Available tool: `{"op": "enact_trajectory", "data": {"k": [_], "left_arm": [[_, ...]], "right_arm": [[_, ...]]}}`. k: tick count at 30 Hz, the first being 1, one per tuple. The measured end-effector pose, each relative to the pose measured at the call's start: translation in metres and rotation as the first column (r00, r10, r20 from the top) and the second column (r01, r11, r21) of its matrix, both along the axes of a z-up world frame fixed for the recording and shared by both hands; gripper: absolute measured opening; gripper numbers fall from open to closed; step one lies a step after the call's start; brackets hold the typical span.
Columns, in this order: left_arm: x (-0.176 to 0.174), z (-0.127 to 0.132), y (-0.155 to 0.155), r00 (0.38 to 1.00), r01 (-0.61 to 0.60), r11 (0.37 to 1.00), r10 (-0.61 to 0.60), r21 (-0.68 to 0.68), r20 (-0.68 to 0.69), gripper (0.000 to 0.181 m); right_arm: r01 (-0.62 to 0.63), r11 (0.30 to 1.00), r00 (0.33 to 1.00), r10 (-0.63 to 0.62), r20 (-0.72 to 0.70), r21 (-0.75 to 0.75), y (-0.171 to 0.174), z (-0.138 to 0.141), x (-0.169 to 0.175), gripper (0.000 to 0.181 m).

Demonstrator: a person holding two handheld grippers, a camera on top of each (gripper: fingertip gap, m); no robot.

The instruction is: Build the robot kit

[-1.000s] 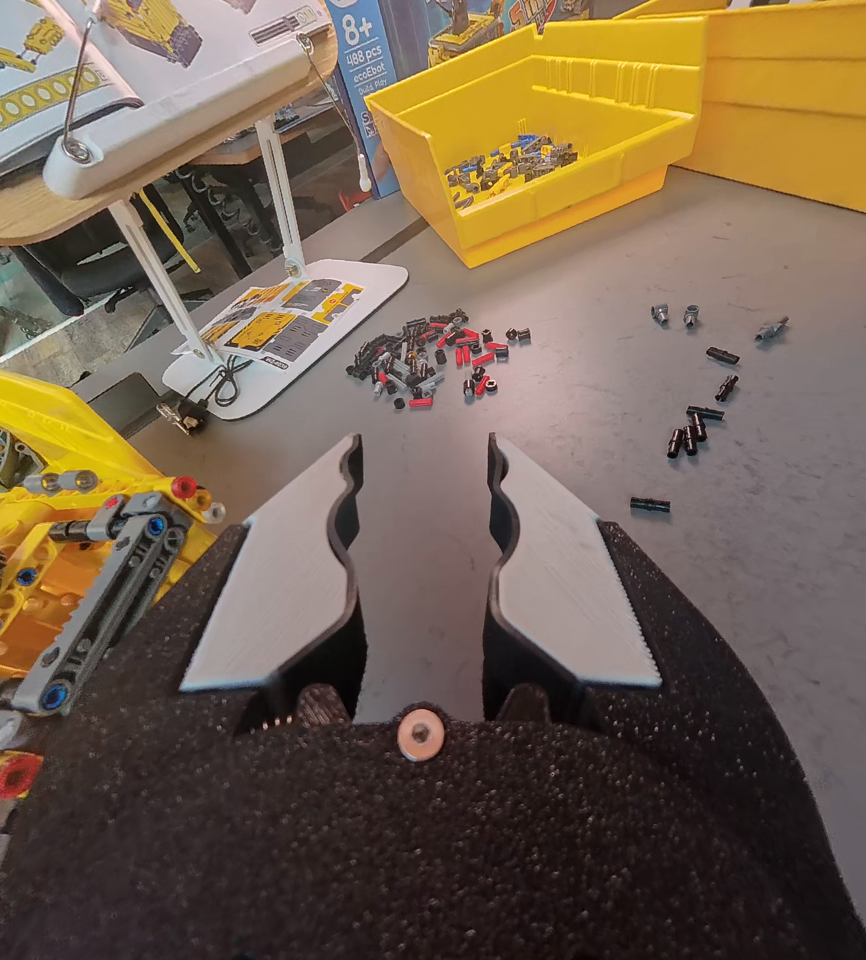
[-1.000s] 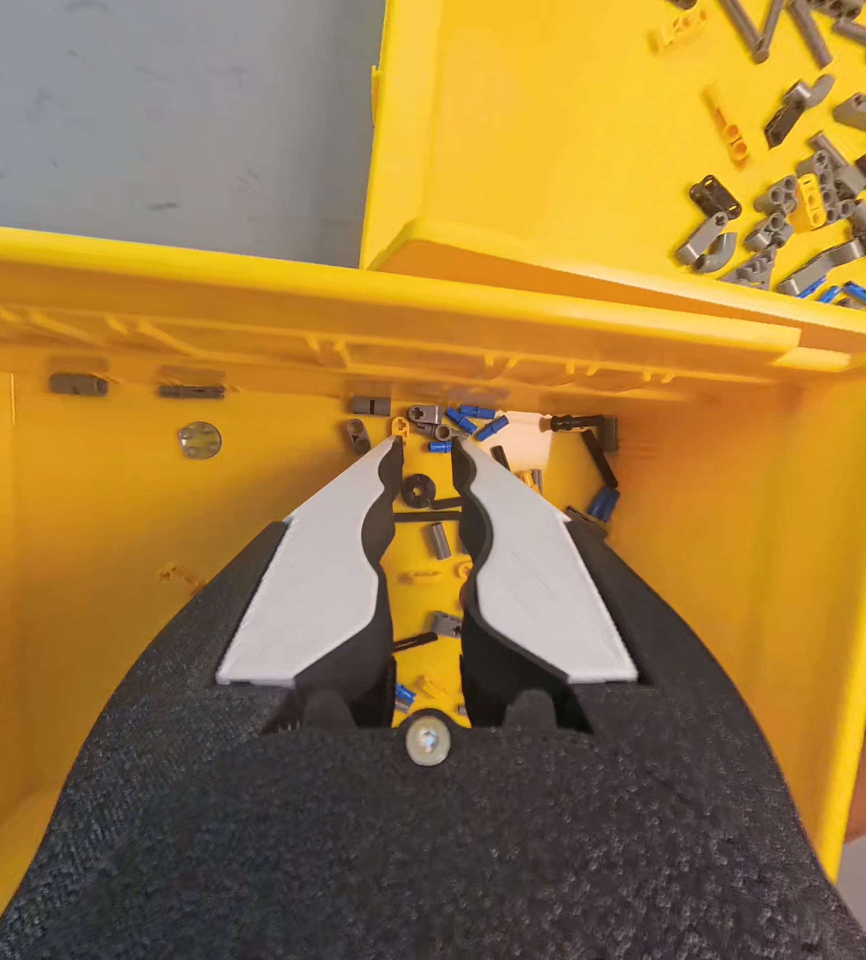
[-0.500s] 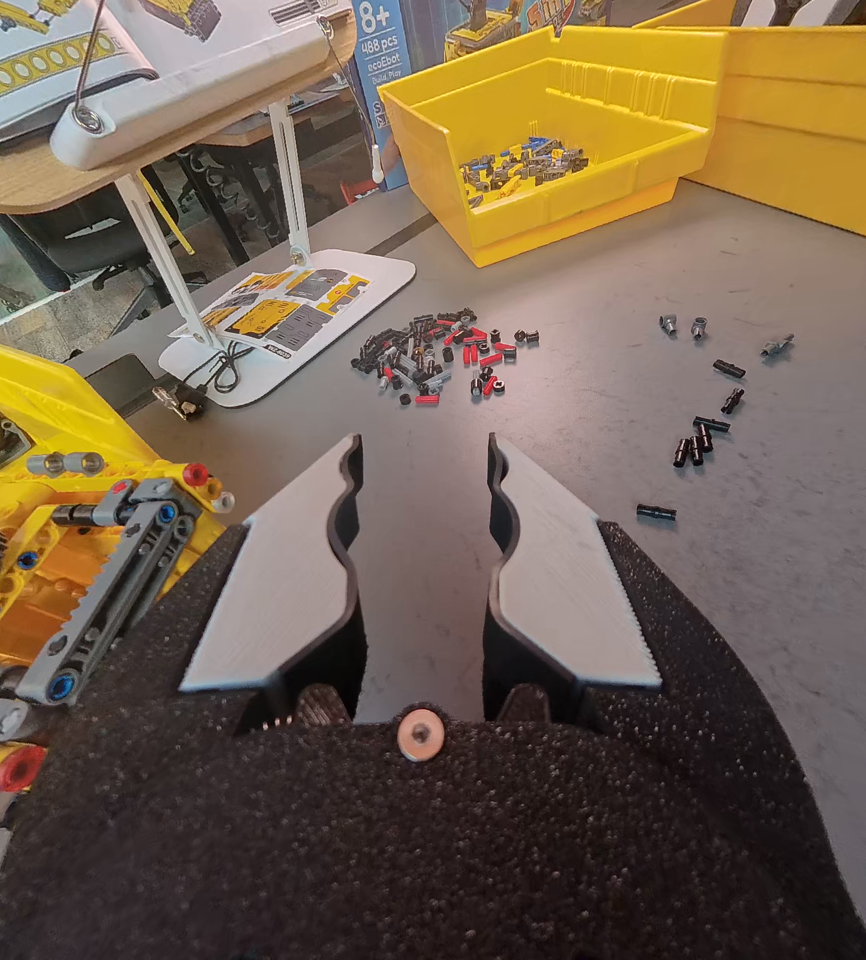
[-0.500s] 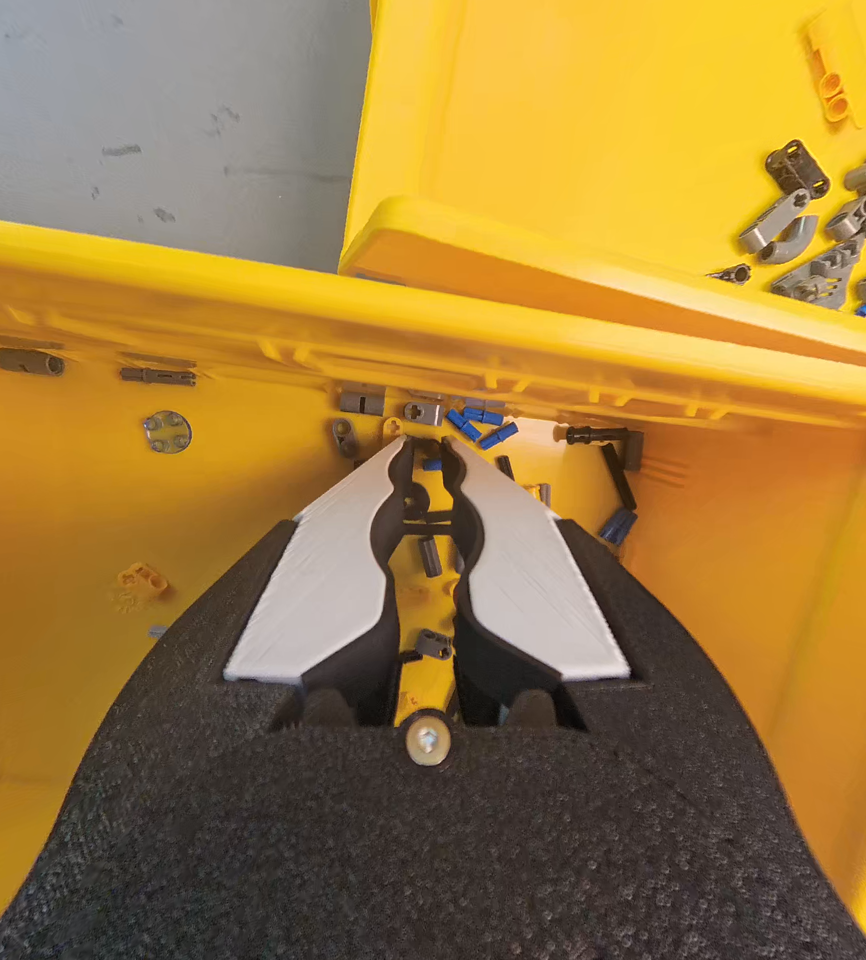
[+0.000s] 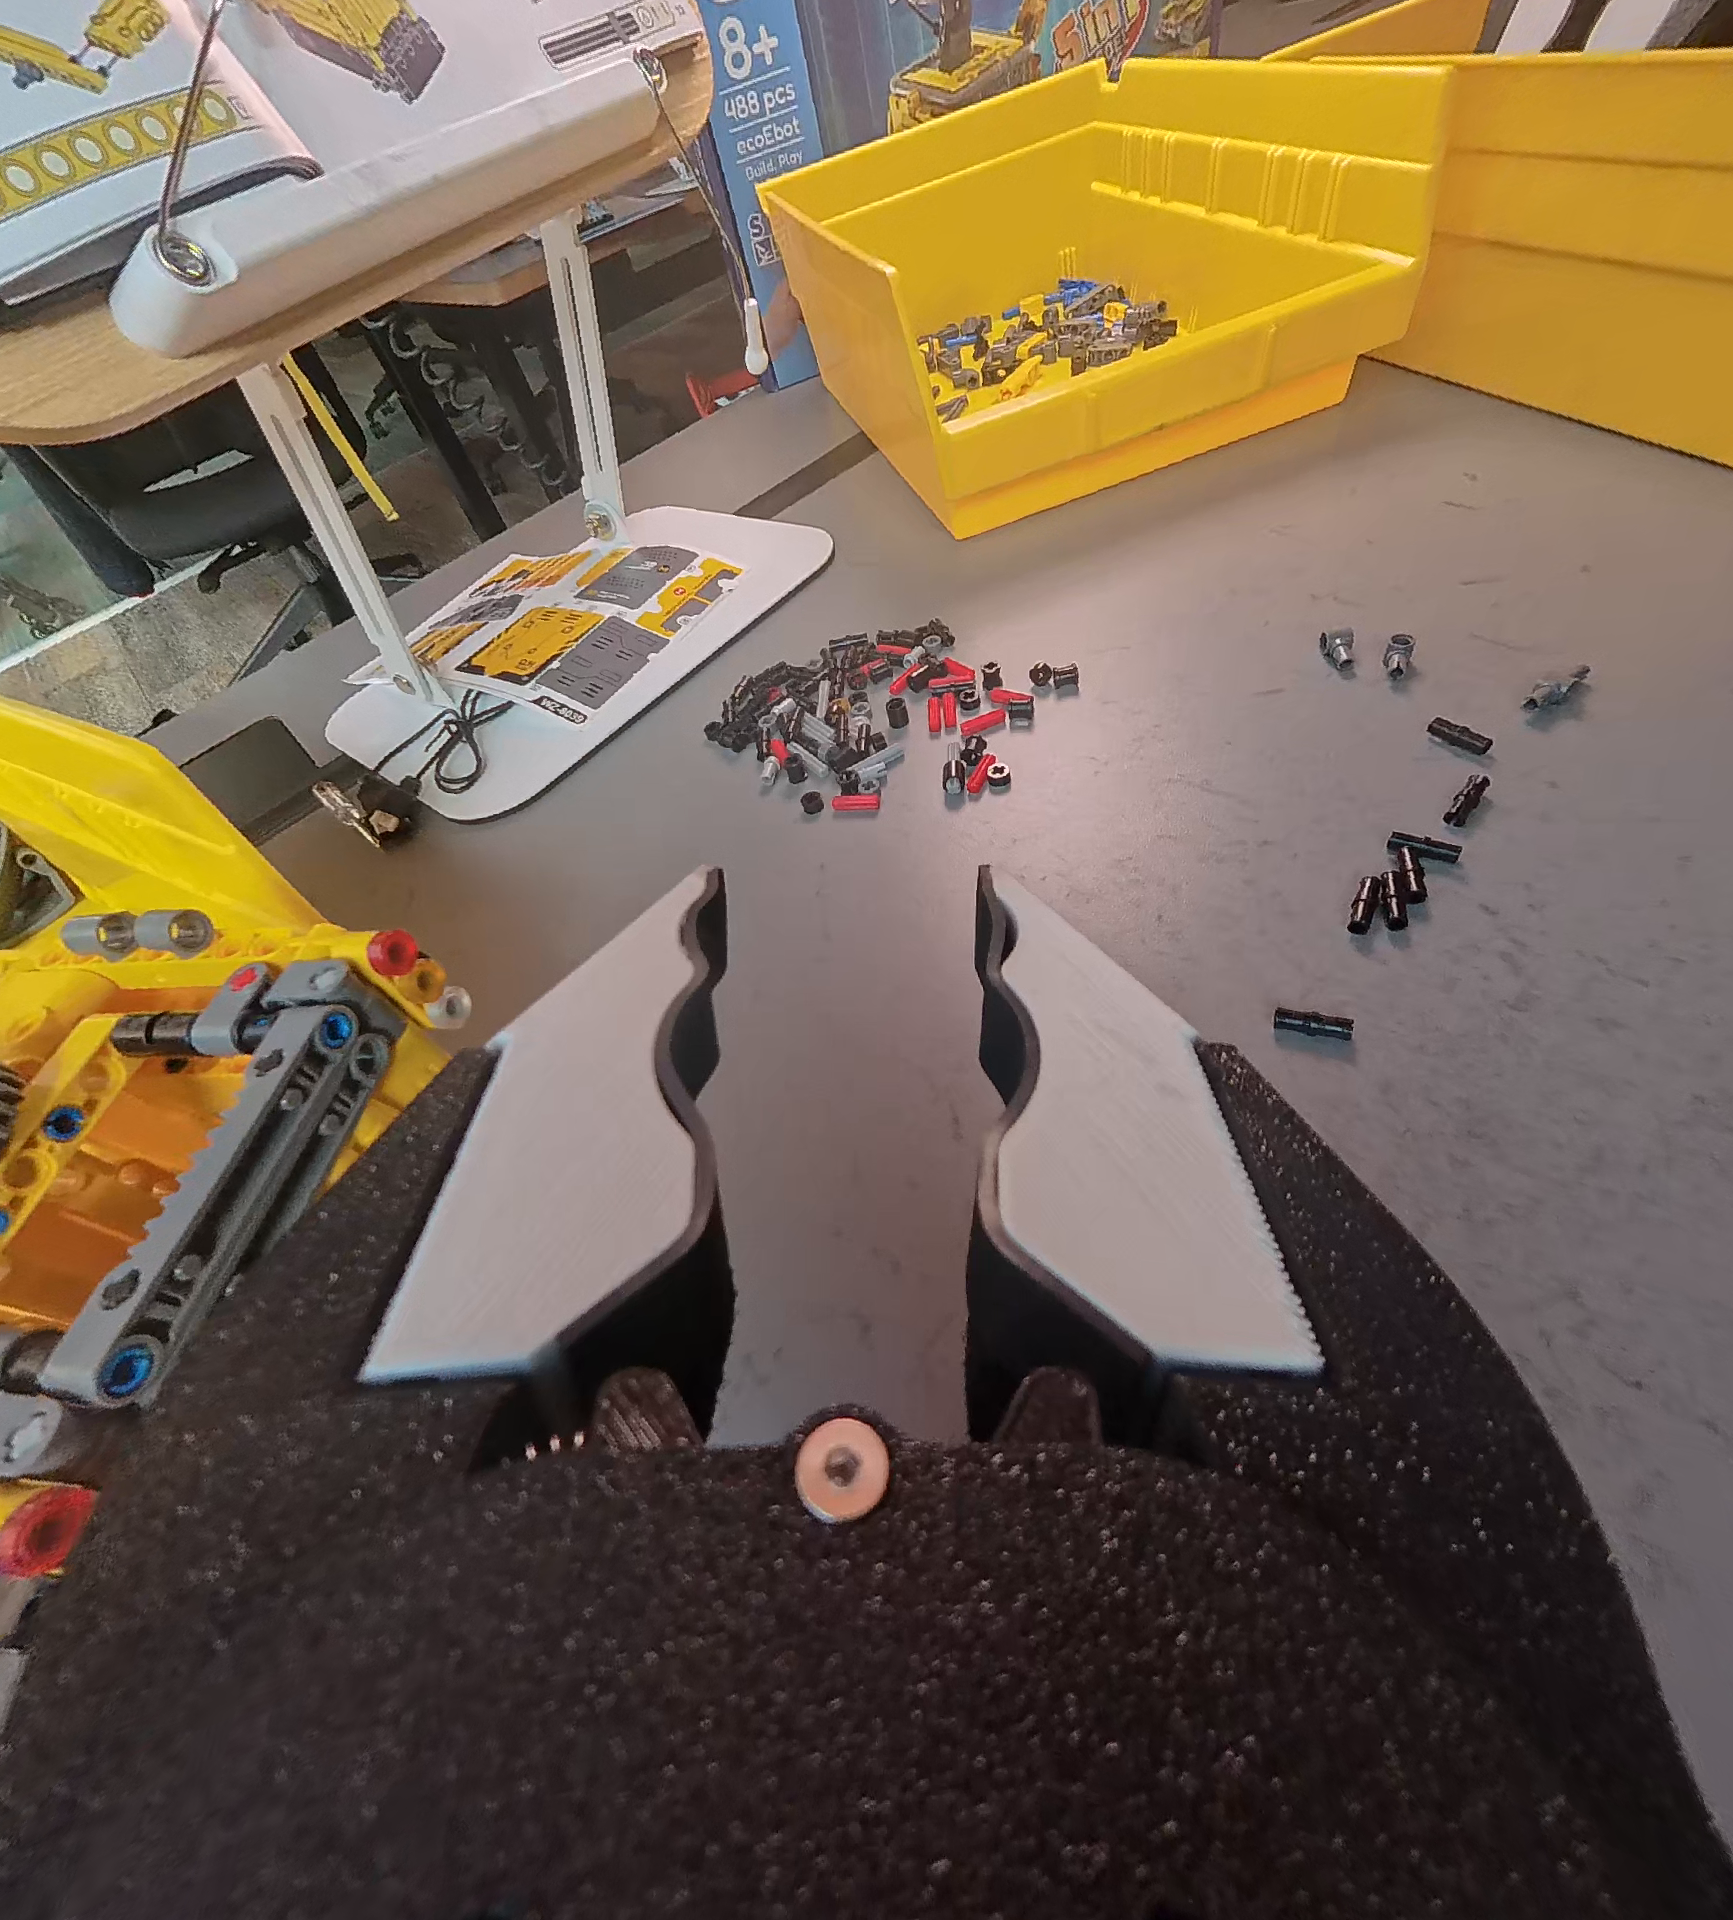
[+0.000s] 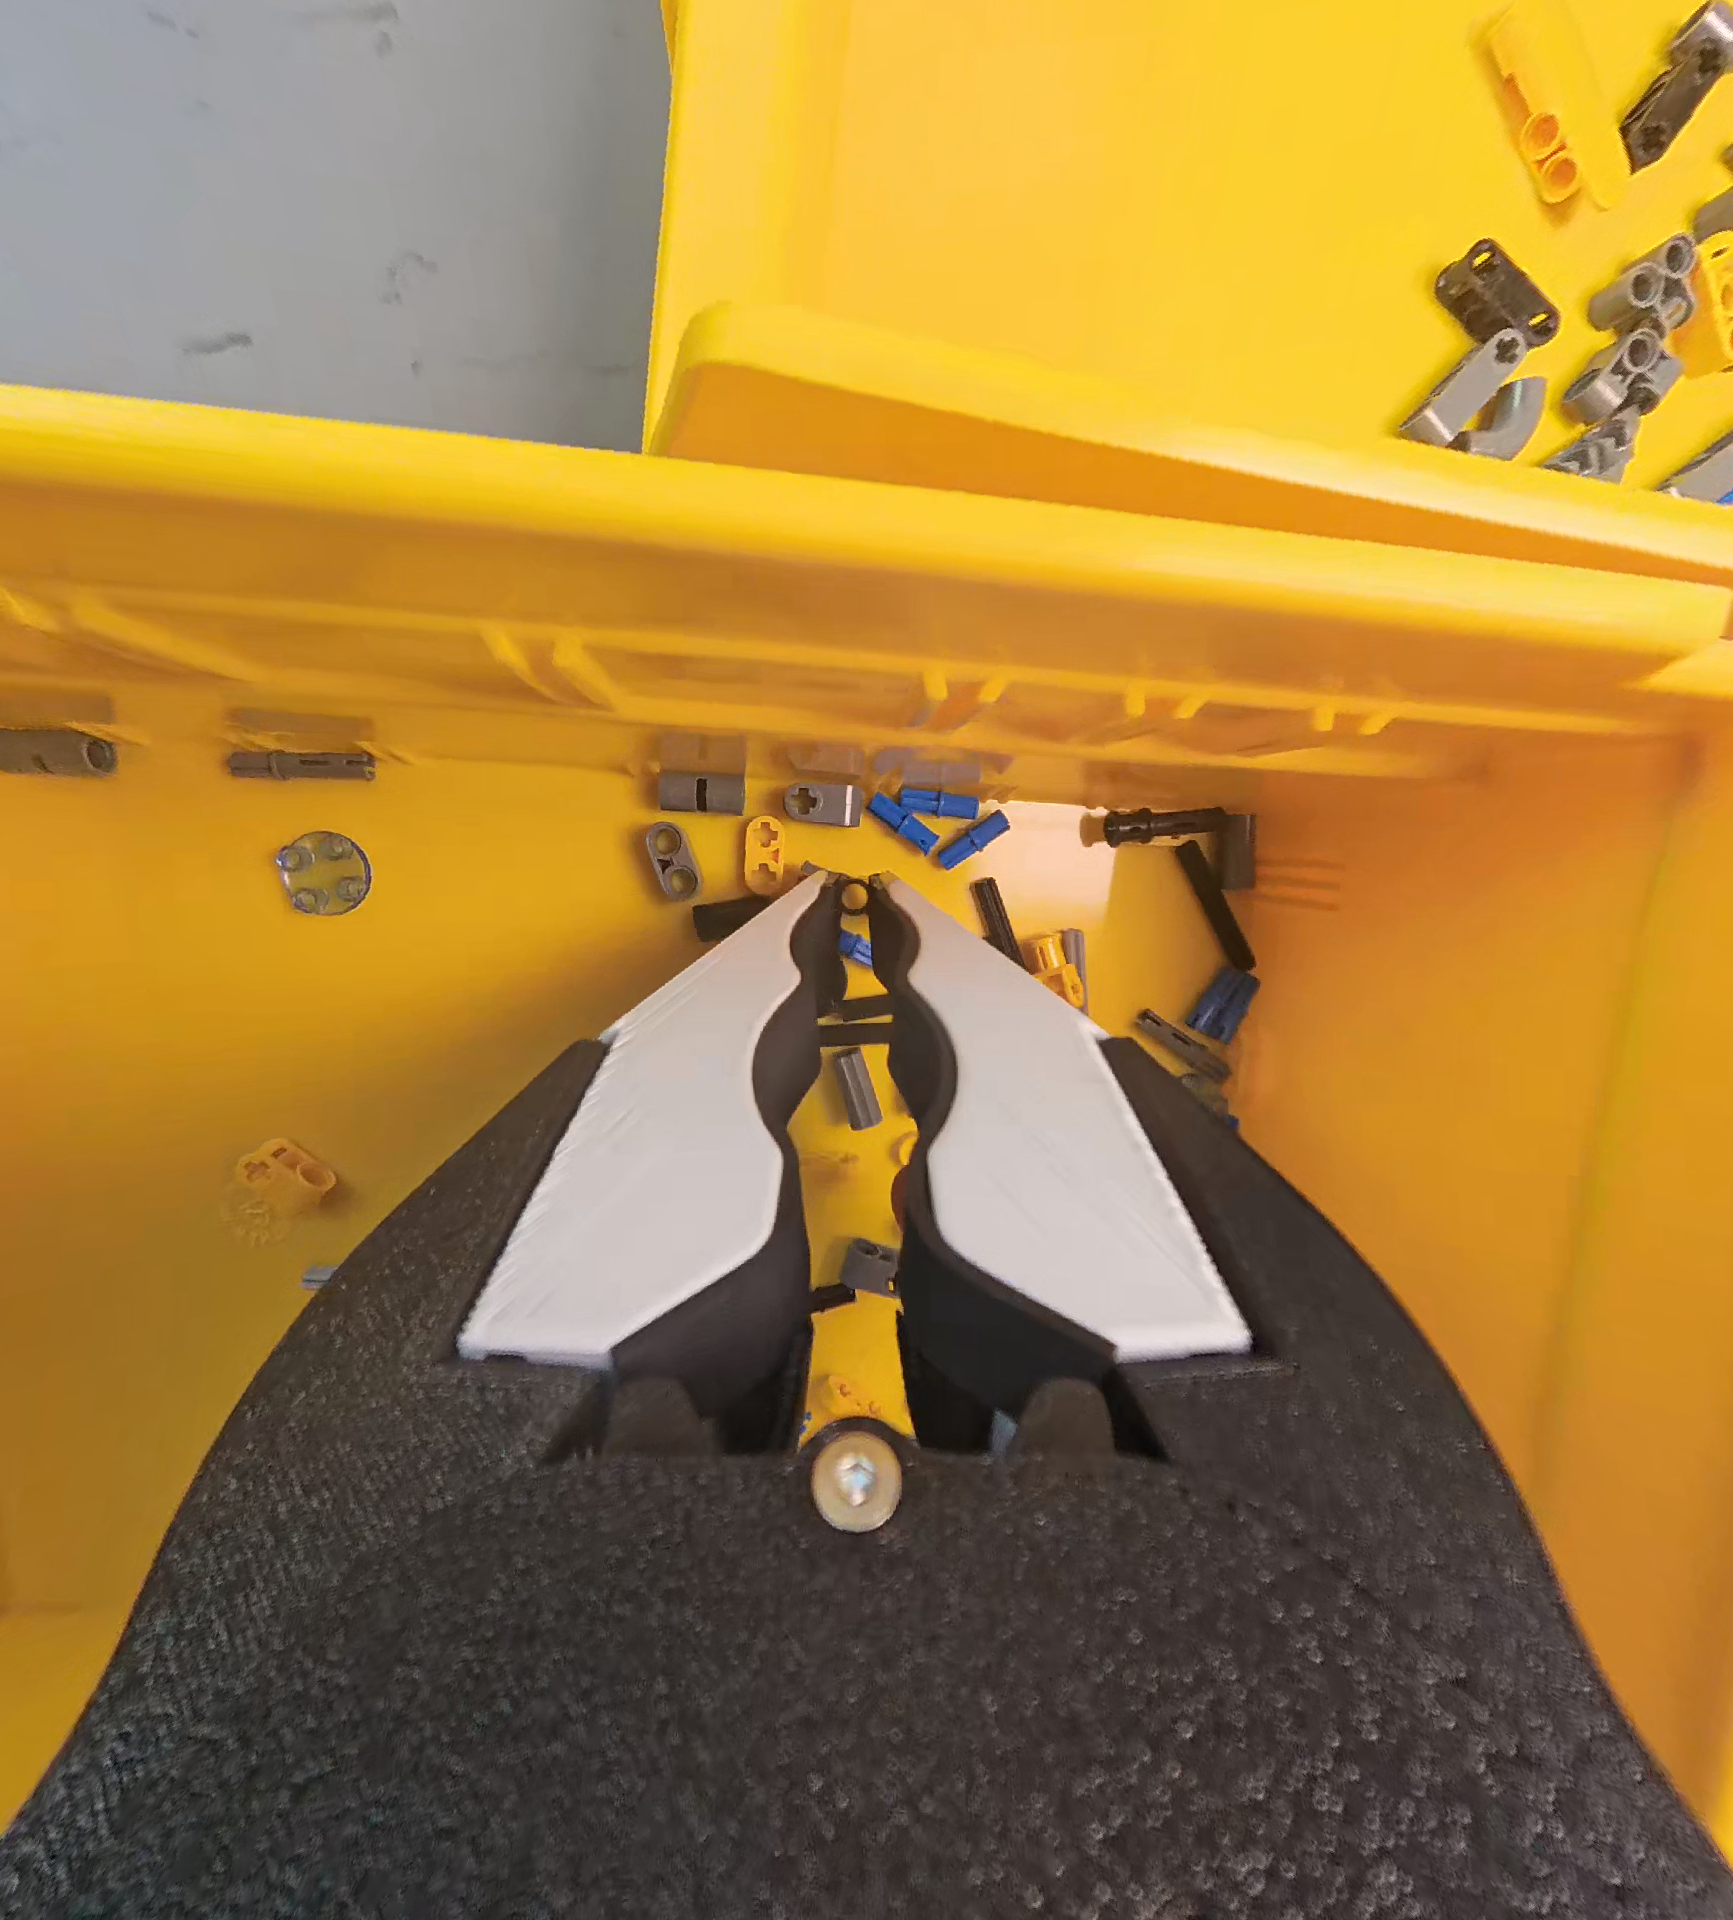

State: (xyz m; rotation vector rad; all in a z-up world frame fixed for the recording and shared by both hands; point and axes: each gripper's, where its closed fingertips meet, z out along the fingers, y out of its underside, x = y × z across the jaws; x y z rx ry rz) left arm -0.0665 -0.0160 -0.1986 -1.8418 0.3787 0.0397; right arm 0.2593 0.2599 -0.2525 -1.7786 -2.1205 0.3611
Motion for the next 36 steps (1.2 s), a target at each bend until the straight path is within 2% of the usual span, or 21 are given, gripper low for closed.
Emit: {"op": "enact_trajectory", "data": {"k": [6,9,10,17,28,36], "left_arm": [[0.000,-0.001,0.000,1.000,0.002,1.000,-0.002,-0.003,-0.002,0.047],[0.000,0.000,0.000,1.000,0.003,1.000,-0.003,-0.002,-0.002,0.047],[0.000,-0.001,0.000,1.000,0.003,1.000,-0.003,-0.002,-0.003,0.047],[0.000,0.000,0.000,1.000,0.002,1.000,-0.002,-0.001,-0.002,0.047],[0.000,0.000,0.000,1.000,0.002,1.000,-0.002,-0.002,-0.004,0.047],[0.001,-0.001,0.000,1.000,0.002,1.000,-0.002,-0.004,-0.012,0.047]], "right_arm": [[0.035,0.999,0.998,-0.035,-0.051,0.001,0.005,0.013,0.002,0.000],[0.022,1.000,0.999,-0.021,-0.040,0.014,0.004,0.010,0.001,0.001],[0.016,1.000,1.000,-0.015,-0.025,0.014,0.003,0.007,0.001,0.009],[0.014,0.999,1.000,-0.013,0.007,-0.050,-0.006,-0.006,-0.005,0.015],[0.036,0.998,0.999,-0.038,-0.031,-0.055,-0.006,-0.006,-0.002,0.006],[0.066,0.998,0.995,-0.067,-0.079,-0.020,0.001,0.014,0.005,0.006]]}}
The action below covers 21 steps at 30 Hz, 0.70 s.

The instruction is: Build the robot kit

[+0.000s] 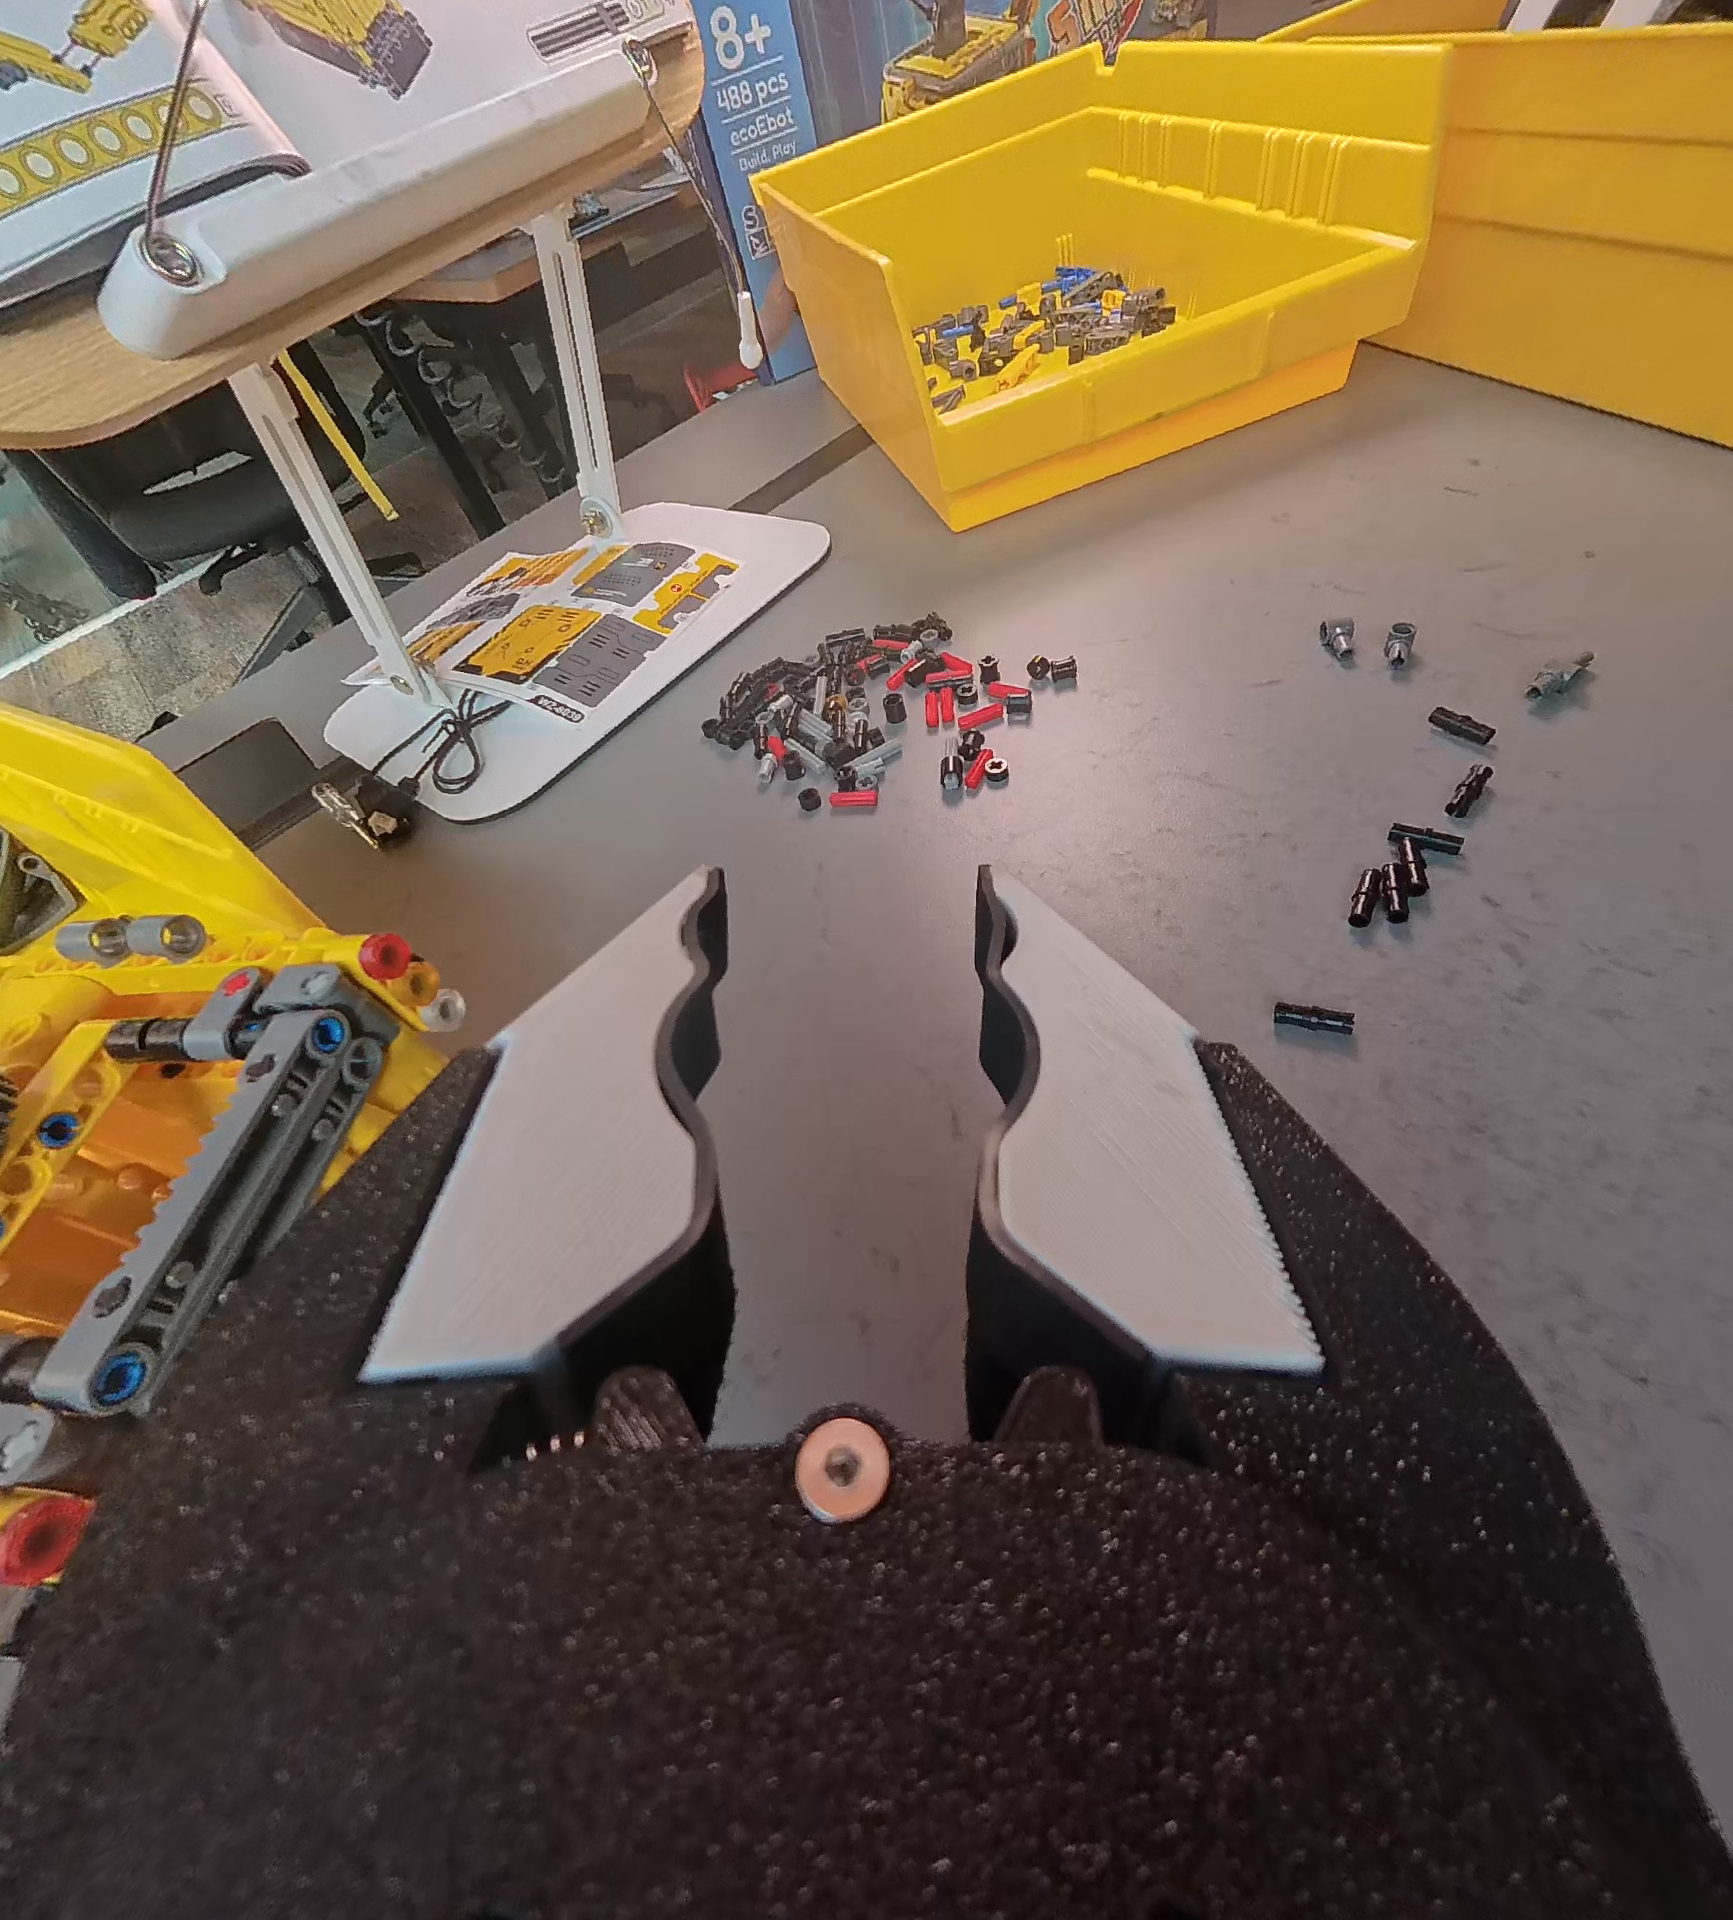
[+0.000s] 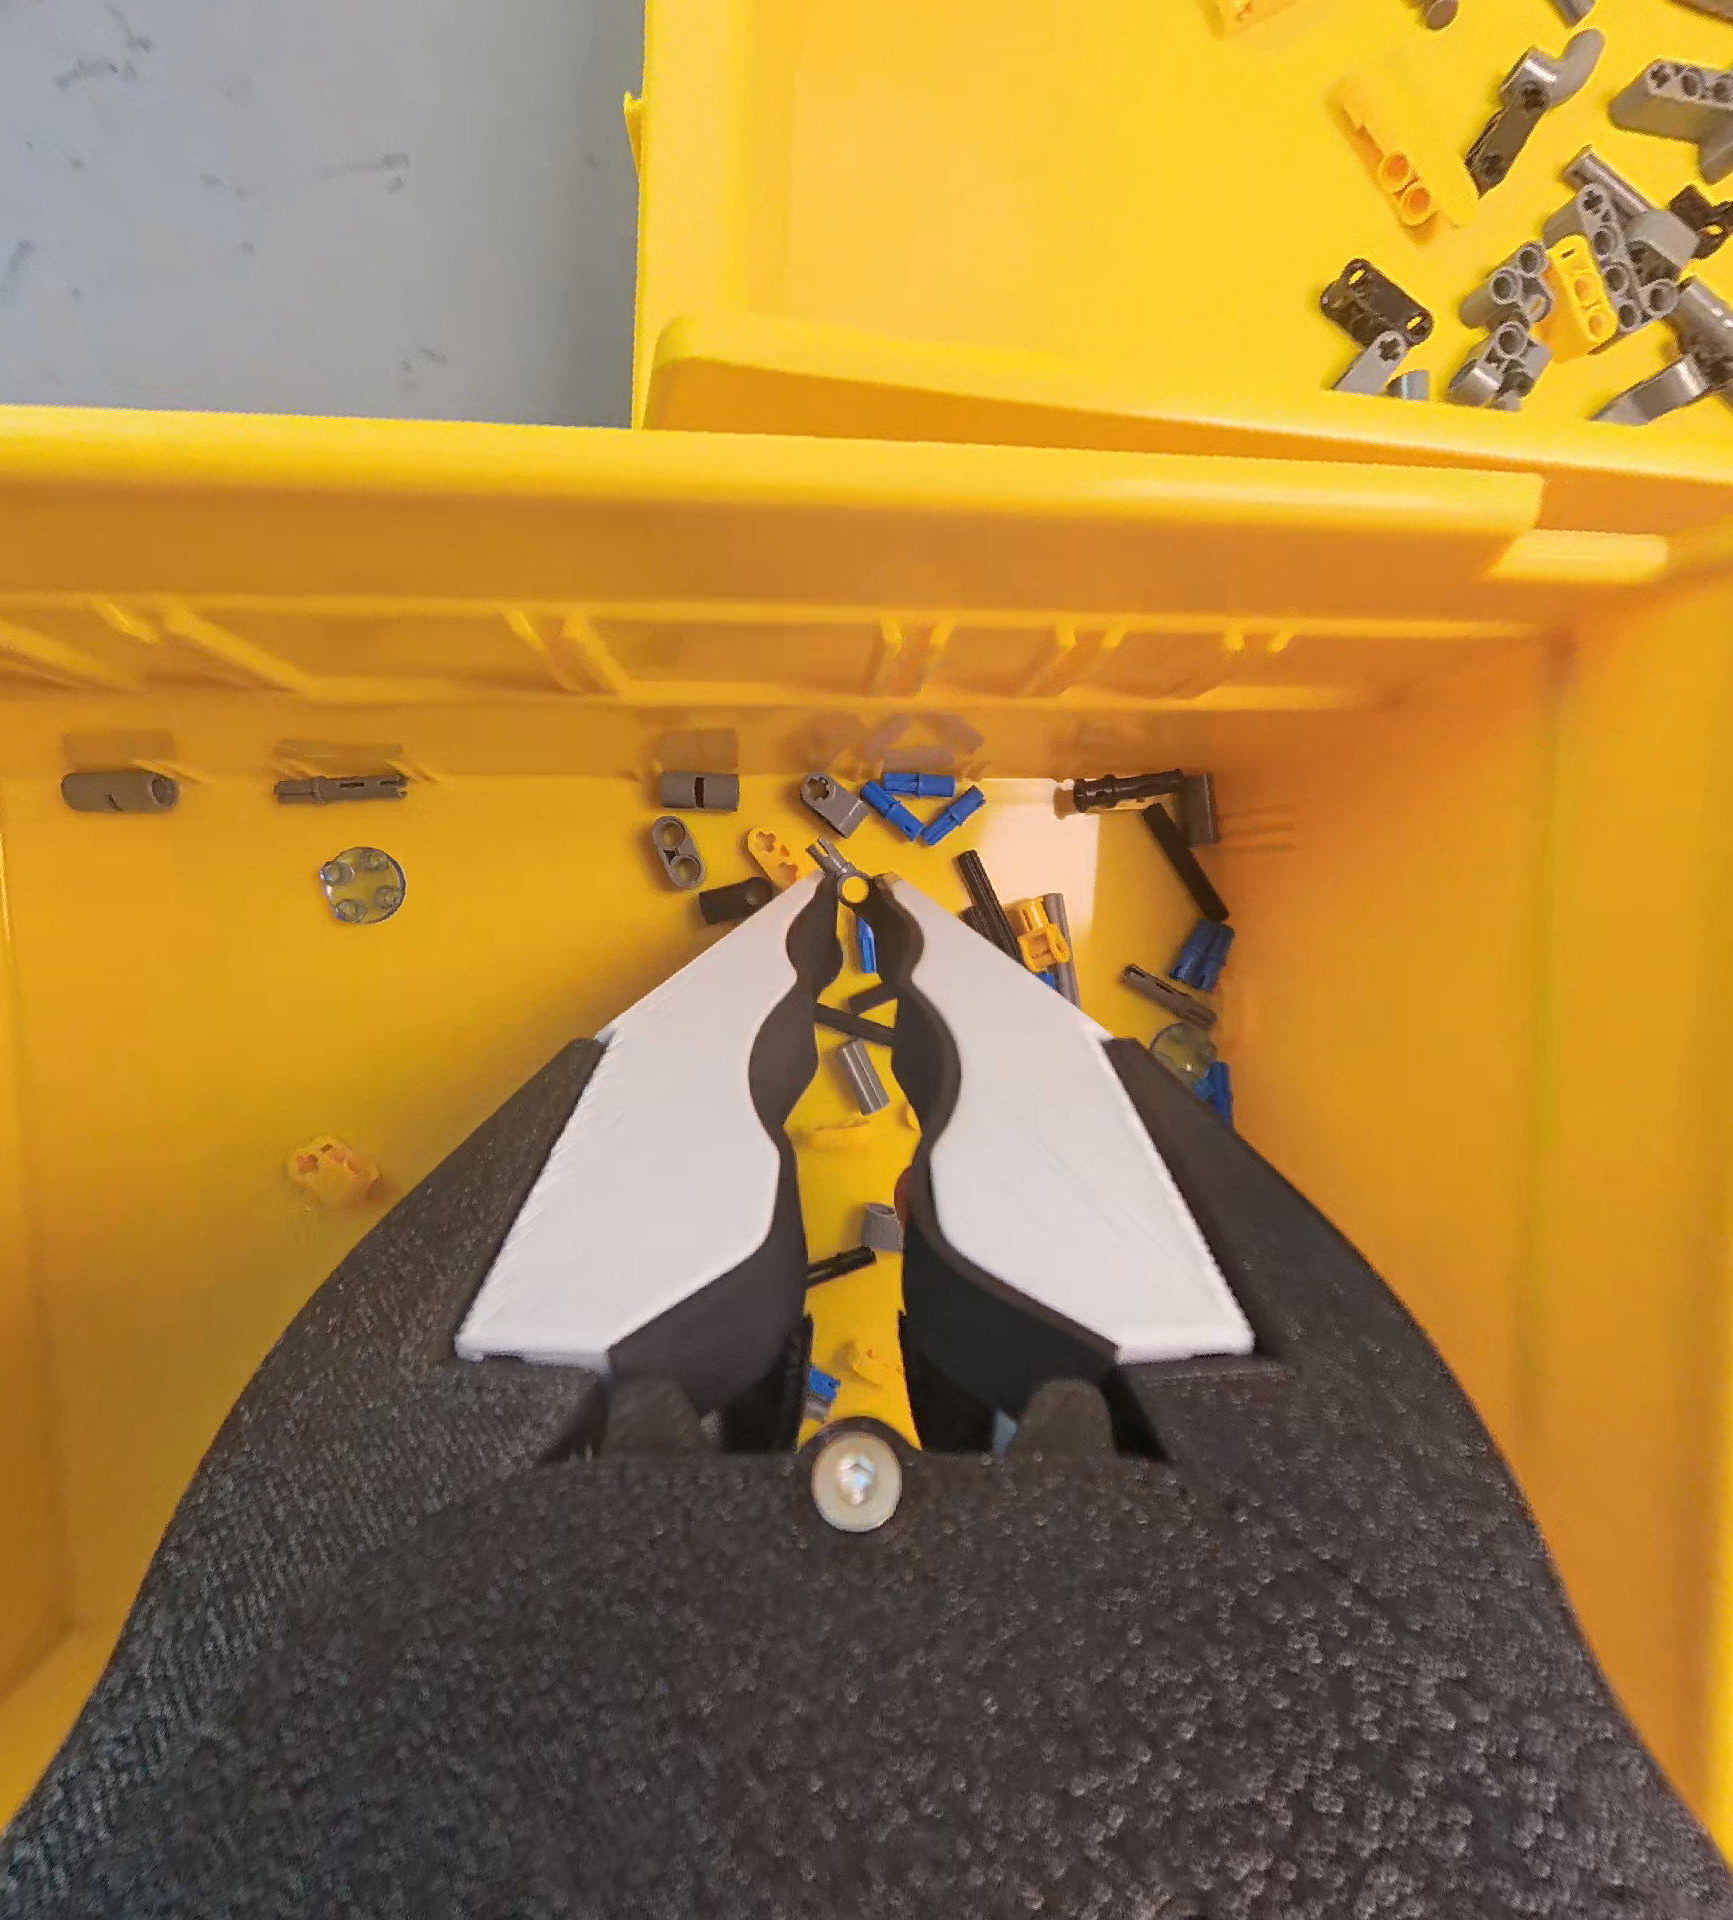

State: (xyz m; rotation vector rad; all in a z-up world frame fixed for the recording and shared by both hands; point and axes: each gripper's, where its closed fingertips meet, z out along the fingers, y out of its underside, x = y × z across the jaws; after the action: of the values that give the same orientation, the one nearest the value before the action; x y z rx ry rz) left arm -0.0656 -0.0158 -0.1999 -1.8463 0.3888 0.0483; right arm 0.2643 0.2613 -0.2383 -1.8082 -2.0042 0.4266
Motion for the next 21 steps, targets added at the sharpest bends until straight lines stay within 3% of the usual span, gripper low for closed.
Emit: {"op": "enact_trajectory", "data": {"k": [4,8,12,14,17,21], "left_arm": [[0.000,0.000,0.000,1.000,0.001,1.000,-0.001,0.004,-0.003,0.047],[0.001,0.001,-0.001,1.000,0.007,1.000,-0.007,0.005,0.007,0.047],[0.001,0.002,-0.001,0.996,0.044,0.999,-0.043,-0.011,0.083,0.047],[0.002,0.003,-0.002,0.989,0.069,0.997,-0.066,-0.021,0.130,0.047],[0.005,0.005,-0.004,0.983,0.103,0.995,-0.100,-0.013,0.153,0.047],[0.010,0.011,-0.009,0.980,0.133,0.991,-0.136,0.029,0.143,0.047]], "right_arm": [[0.027,0.999,0.998,-0.024,-0.058,0.041,0.006,0.025,0.002,0.006],[0.056,0.994,0.979,-0.035,-0.203,0.095,0.003,0.080,-0.003,0.006],[0.028,0.991,0.940,0.017,-0.340,0.129,-0.032,0.148,-0.019,0.006],[0.018,0.991,0.934,0.031,-0.357,0.134,-0.057,0.166,-0.027,0.006],[0.049,0.991,0.934,-0.002,-0.356,0.123,-0.098,0.169,-0.041,0.006],[0.147,0.988,0.930,-0.123,-0.346,0.046,-0.146,0.139,-0.058,0.006]]}}
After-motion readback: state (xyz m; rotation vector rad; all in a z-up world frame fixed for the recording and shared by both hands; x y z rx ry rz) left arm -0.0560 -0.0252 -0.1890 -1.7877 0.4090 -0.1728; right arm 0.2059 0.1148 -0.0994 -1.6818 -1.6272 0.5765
